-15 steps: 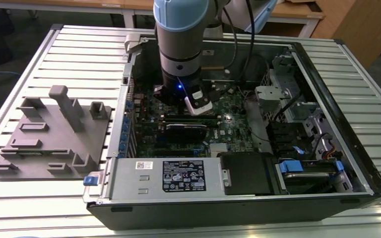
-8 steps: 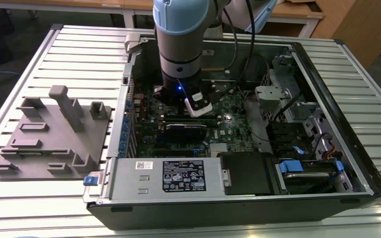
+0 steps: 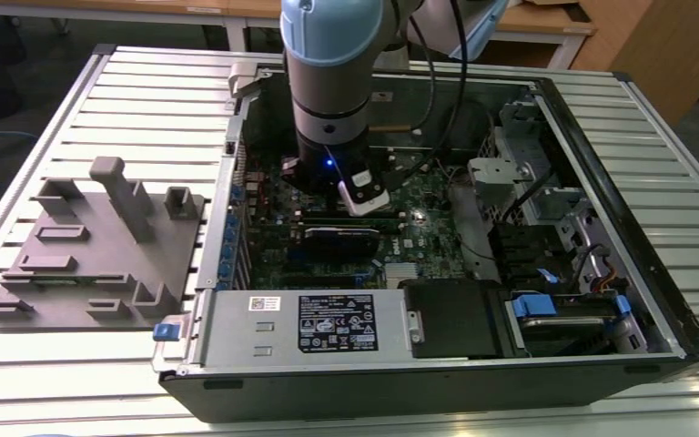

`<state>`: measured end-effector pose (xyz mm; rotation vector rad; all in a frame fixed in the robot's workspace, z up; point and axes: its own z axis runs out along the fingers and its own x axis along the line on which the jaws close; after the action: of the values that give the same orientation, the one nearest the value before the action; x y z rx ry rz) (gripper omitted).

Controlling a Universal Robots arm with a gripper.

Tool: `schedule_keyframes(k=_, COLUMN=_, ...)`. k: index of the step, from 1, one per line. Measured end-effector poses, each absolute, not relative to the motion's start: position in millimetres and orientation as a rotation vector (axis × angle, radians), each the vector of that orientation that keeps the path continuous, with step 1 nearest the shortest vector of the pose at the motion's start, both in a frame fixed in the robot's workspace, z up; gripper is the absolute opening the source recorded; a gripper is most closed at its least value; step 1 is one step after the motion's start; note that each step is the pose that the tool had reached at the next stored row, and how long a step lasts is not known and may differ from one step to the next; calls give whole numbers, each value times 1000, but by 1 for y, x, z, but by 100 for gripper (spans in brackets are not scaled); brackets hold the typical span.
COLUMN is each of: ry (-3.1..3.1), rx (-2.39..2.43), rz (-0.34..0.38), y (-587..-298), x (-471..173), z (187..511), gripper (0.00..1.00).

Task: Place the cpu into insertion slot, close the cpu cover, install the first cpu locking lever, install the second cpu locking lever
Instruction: 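Install the second cpu locking lever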

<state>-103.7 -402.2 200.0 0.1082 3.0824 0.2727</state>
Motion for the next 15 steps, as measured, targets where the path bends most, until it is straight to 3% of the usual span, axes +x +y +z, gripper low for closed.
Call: schedule_keyframes(k=15, ry=3082, rx=108, rz=283, y=-402, x=-105, z=198, gripper=10)
